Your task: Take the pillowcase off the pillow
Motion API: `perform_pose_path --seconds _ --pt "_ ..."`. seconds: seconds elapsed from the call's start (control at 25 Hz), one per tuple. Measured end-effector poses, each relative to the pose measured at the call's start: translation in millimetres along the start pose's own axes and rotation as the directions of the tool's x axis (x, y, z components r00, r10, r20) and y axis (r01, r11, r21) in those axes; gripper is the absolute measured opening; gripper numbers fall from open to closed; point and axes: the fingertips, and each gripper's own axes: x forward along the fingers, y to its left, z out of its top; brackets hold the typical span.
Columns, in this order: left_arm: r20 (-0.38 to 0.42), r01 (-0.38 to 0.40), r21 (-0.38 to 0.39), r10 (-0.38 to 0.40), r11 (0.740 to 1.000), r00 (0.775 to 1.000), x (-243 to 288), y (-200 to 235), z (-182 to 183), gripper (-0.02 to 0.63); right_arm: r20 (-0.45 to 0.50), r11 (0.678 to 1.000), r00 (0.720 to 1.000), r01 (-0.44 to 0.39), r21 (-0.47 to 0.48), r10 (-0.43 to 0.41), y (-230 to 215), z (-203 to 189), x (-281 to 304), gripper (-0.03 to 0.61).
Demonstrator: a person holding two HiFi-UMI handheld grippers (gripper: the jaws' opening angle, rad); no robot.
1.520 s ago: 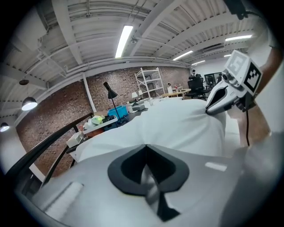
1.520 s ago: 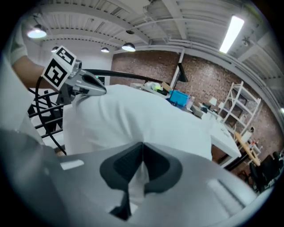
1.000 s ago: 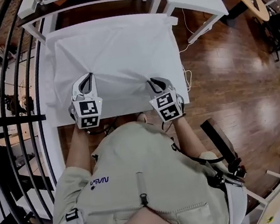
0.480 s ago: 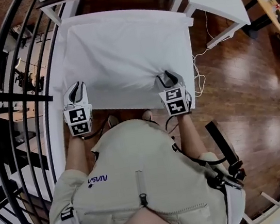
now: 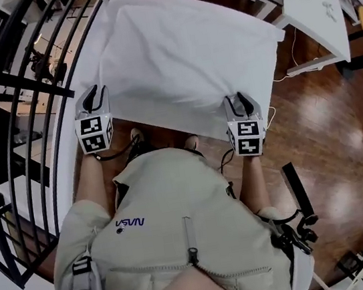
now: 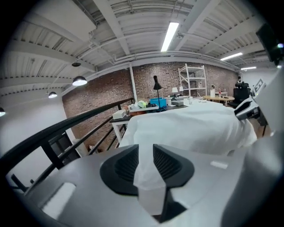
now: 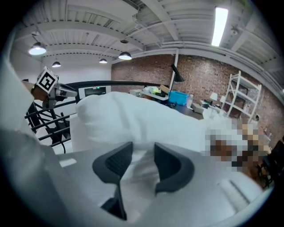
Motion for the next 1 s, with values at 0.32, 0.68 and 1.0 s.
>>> perform_pose_path --seconds 0.32,0.68,1.0 --pt "-0.008 0.206 -0.18 -0.211 0.962 0.977 58 41 -32 0.12 0.184 1.0 0.983 -0.007 -0.012 0.009 95 116 -8 0.156" --pt "0.013 0.602 -0.064 -0.602 0.796 0.798 39 -51 -28 0.006 0.017 0.922 0.957 -0.273 -0.276 0.289 272 157 74 0.17" --pt "0.027 0.405 -0.112 -0.405 0.907 0.914 42 14 -31 0.073 -0.168 0.836 0.965 -0.259 -0.483 0.201 292 121 132 0.077"
